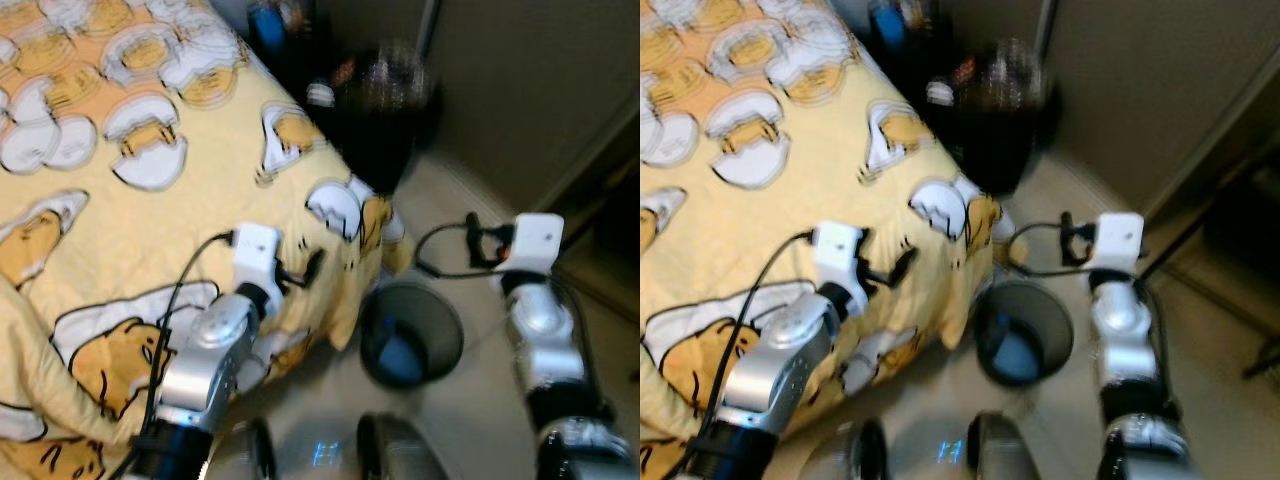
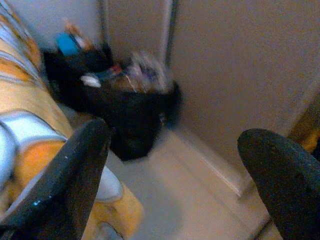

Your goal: Clean up the room

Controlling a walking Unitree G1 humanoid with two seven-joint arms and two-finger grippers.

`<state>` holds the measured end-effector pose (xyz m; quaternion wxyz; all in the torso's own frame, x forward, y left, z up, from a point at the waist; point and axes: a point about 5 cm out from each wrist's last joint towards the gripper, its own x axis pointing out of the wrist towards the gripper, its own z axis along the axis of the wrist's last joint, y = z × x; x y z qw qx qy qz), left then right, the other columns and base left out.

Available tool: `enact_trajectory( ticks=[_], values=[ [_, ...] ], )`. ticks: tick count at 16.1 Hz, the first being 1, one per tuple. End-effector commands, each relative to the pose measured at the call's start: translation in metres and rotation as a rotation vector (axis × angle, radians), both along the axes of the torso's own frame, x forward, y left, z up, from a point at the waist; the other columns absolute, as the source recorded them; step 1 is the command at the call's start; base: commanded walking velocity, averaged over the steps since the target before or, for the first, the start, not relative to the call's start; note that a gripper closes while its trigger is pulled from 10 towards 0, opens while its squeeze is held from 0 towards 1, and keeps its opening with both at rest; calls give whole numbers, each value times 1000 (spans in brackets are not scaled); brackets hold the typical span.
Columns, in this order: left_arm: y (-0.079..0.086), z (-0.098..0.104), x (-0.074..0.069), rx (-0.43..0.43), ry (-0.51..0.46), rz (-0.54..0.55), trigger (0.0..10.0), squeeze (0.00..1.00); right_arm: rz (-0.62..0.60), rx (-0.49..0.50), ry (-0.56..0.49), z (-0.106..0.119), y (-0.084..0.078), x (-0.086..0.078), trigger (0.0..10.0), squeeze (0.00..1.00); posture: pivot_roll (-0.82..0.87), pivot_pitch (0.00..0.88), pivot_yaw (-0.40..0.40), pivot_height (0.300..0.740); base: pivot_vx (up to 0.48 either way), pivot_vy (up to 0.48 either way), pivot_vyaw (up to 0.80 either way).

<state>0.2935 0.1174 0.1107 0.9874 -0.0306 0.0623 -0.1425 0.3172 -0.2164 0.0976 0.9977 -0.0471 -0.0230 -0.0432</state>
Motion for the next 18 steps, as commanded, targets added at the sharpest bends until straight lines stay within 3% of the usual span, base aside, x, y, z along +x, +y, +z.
enact_trajectory(
  ticks=[1, 2, 4, 6, 10, 11, 12, 14, 15, 16, 18],
  values=[
    [18, -3, -2, 17, -10, 105, 10000, 0, 3, 12, -29, 5, 4, -4, 10000, 0, -103, 15, -13, 740, 0, 0, 0],
    [32, -2, -8, 40, -50, 188, 10000, 0, 46, 27, -55, 8, 14, -18, 10000, 0, -93, 4, -18, 740, 0, 0, 0],
    [49, -3, -17, 95, -68, 266, 10000, 0, 74, 45, 3, -9, 16, -36, 10000, 0, -76, 0, -17, 740, 0, 0, 0],
    [51, -15, -16, 125, -18, 270, 10000, 0, 70, 72, 33, -14, 23, -34, 10000, 0, -63, 0, -16, 740, 0, 0, 0],
    [50, -11, -9, 113, -39, 241, 10000, 0, 94, 107, 113, -26, 30, -29, 10000, 0, -25, 0, -15, 740, 0, 0, 508],
    [41, -10, -15, 22, -42, 109, 10000, 0, 115, 69, 130, -33, 33, -31, 10000, 0, -2, 0, -19, 740, 0, 0, 688],
    [44, -12, -16, 108, -45, 139, 10000, 0, 119, 90, 155, -39, 35, -33, 10000, 0, 18, 0, -22, 740, 0, 0, 663],
    [54, -26, -16, 59, 42, 196, 10000, 0, 119, 150, 151, -38, 42, -28, 10000, 31, 26, 0, -14, 740, 0, 0, 638],
    [57, -27, -18, 89, 48, 199, 10000, 0, 130, 172, 145, -37, 44, -25, 10000, 43, 29, 0, -13, 740, 0, 0, 631],
    [60, -28, -17, 184, 33, 239, 10000, 0, 129, 191, 159, -40, 43, -22, 10000, 71, 31, 0, -18, 740, 0, 0, 631],
    [60, -22, -13, 149, 16, 244, 10000, 0, 150, 195, 150, -37, 49, -19, 10000, 118, 44, 0, -32, 740, 0, 0, 619]
  ],
)
